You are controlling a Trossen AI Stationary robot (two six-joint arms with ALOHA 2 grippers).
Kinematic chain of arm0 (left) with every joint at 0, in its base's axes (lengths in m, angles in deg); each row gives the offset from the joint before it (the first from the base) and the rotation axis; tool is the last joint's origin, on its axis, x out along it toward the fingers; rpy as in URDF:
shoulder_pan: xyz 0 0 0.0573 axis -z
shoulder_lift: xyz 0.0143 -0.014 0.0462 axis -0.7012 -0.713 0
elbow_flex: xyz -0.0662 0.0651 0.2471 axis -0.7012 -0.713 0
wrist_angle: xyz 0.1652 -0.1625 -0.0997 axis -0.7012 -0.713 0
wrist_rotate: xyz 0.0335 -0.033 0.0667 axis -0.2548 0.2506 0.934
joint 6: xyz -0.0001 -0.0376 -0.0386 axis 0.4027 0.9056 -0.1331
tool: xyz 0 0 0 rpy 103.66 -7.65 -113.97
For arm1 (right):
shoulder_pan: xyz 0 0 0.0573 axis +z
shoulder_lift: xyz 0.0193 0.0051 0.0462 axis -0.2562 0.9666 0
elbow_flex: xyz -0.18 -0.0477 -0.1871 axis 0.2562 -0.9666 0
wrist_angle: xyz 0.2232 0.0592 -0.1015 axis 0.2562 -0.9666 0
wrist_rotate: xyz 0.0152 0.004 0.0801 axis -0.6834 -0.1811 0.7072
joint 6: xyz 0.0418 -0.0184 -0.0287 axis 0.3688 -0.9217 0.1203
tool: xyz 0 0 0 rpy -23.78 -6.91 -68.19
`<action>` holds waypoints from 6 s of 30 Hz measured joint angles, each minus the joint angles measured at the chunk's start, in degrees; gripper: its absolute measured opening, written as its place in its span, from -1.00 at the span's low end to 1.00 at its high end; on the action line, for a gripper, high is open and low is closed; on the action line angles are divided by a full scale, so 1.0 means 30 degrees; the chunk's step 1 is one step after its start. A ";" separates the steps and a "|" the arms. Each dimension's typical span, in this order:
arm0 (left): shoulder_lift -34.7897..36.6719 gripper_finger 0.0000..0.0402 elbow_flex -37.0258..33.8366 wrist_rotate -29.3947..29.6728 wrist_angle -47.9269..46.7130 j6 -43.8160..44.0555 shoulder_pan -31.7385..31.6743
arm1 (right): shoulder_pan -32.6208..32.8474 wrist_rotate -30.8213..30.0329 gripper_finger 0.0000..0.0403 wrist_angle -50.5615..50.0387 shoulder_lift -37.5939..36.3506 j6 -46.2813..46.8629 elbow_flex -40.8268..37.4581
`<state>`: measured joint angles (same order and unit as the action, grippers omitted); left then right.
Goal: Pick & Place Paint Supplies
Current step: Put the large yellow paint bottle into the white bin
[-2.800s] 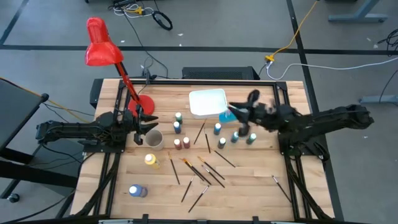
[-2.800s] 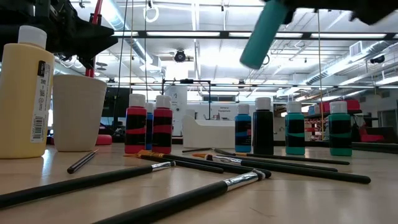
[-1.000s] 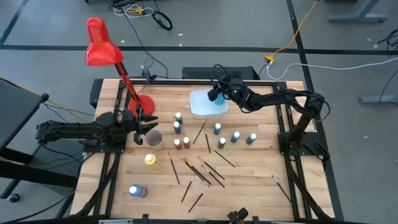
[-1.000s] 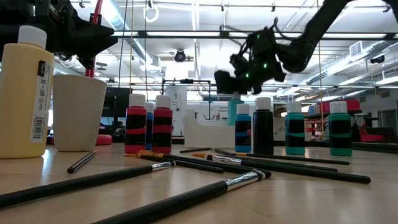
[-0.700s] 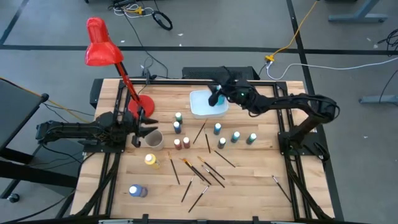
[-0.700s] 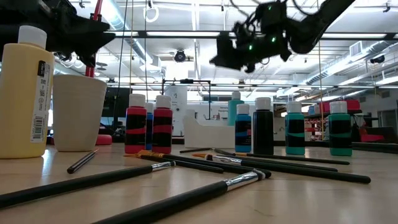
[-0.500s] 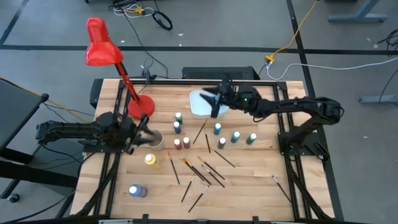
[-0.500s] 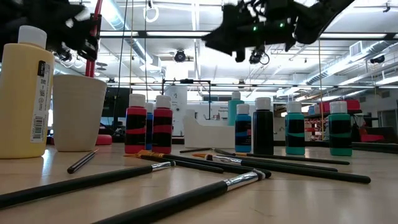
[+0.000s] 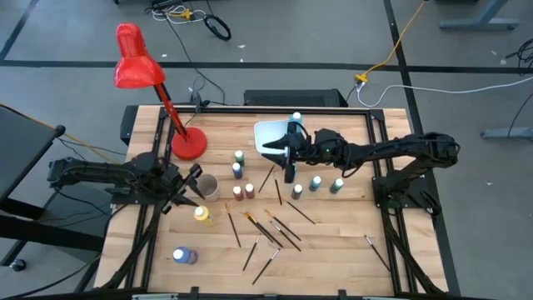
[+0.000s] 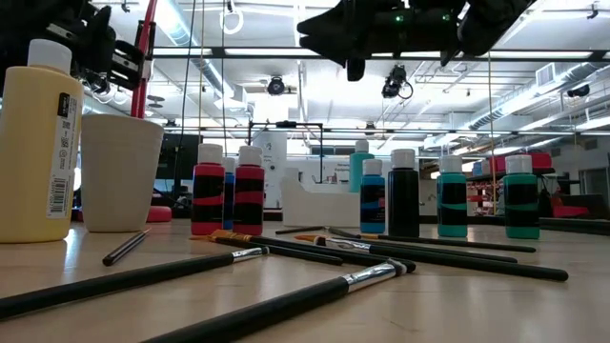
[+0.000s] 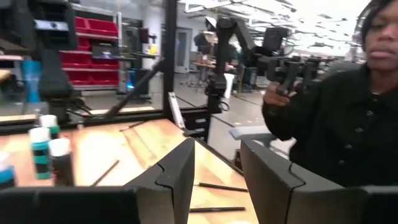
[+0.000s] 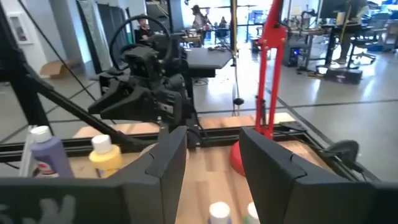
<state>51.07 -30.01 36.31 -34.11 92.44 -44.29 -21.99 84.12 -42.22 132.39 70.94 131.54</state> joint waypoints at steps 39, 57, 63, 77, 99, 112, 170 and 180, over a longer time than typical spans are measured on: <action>-0.4652 -0.26 0.0003 0.3911 -0.0371 -0.2158 0.3933 | 0.1205 -0.0006 -0.24 0.0884 0.0000 0.0005 0.0000; -0.7140 -0.39 0.4639 0.5687 0.1678 -0.3332 0.3940 | 0.1247 0.5983 -0.26 -0.2646 -0.4377 0.2285 0.0000; -1.1505 -0.39 0.9010 1.0310 0.1139 -0.5552 0.3554 | 0.1615 0.4556 -0.37 -1.1014 -0.8226 -0.0020 0.0029; -2.1657 -0.39 1.7111 1.2631 0.0905 -0.5335 -0.0354 | 0.3540 -0.9474 -0.74 -1.5027 -1.0260 0.3154 -0.4844; -2.9936 -0.37 1.9285 1.5486 0.8706 -0.2258 -0.5945 | 0.3260 -1.3973 -0.92 -1.8604 -1.2772 0.3872 -0.5333; -3.1784 -0.36 1.9285 1.6712 0.9733 -0.3261 -0.6873 | 0.3260 -1.3974 -0.94 -1.8568 -1.2772 0.3826 -0.5333; -2.7359 -0.63 1.9284 1.6560 -0.4319 -0.1605 -0.6009 | 0.3260 -1.2953 -0.93 -1.7568 -1.2757 0.3966 -0.5333; -2.7391 -0.94 1.9288 1.5399 -0.5178 -0.0377 -0.7673 | 0.3260 -1.2953 -0.93 -1.7577 -1.2757 0.3892 -0.5333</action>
<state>-31.10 27.85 82.51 -49.65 91.31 -67.31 -12.21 45.26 -94.95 94.12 82.62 115.55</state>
